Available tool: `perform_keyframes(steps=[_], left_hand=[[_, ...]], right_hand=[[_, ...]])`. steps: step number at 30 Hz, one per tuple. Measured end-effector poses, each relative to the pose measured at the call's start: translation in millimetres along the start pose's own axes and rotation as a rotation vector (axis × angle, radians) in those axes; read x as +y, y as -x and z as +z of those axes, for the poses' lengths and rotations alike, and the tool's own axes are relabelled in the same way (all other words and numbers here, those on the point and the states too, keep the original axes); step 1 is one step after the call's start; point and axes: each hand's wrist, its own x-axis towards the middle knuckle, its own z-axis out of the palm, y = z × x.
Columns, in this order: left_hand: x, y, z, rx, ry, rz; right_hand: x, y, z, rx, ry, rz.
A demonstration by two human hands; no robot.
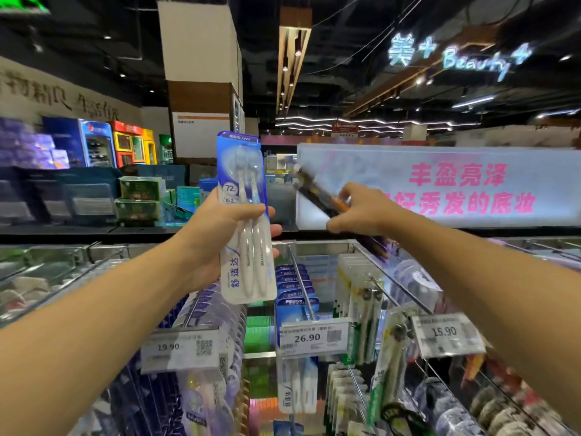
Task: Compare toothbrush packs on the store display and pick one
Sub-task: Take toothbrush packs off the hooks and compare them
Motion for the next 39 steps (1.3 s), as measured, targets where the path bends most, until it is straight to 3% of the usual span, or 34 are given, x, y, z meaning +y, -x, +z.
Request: perform_keyframes(steps=[2,5,8,14,18,22,28,35,39], left_hand=[[0.0,0.5,6.0,0.043,0.02,0.003],[-1.1,1.0,19.0,0.149,0.056,0.019],[-2.4,5.2,34.8,0.206,0.075,0.057],[-9.0,29.6,70.6,0.173,0.159,0.198],[-13.7,49.7,73.5,0.118,0.139,0.206],[-22.7,80.5,83.0,0.091,0.151,0.118],[-40.7,118.1,85.9,0.072,0.262,-0.013],[-59.8,180.9,79.6,0.11,0.287,0.086],[-75.6,225.9,65.6,0.137,0.245,0.192]], right_hand=[[-18.1,9.2,-16.3,0.021,-0.282,0.02],[-55.0,39.2,-32.0,-0.091,-0.668,-0.006],[-85.8,72.4,-32.5,-0.149,-0.86,-0.03],[-106.7,109.0,-2.2,-0.005,-0.866,-0.062],[-104.7,137.1,-7.9,-0.128,-1.001,0.007],[-98.1,163.4,-6.4,-0.167,-1.092,0.051],[-90.0,195.3,7.1,-0.21,-1.021,0.041],[-96.8,261.8,49.3,0.148,-0.878,-0.05],[-117.5,306.9,82.5,0.207,-0.957,0.013]])
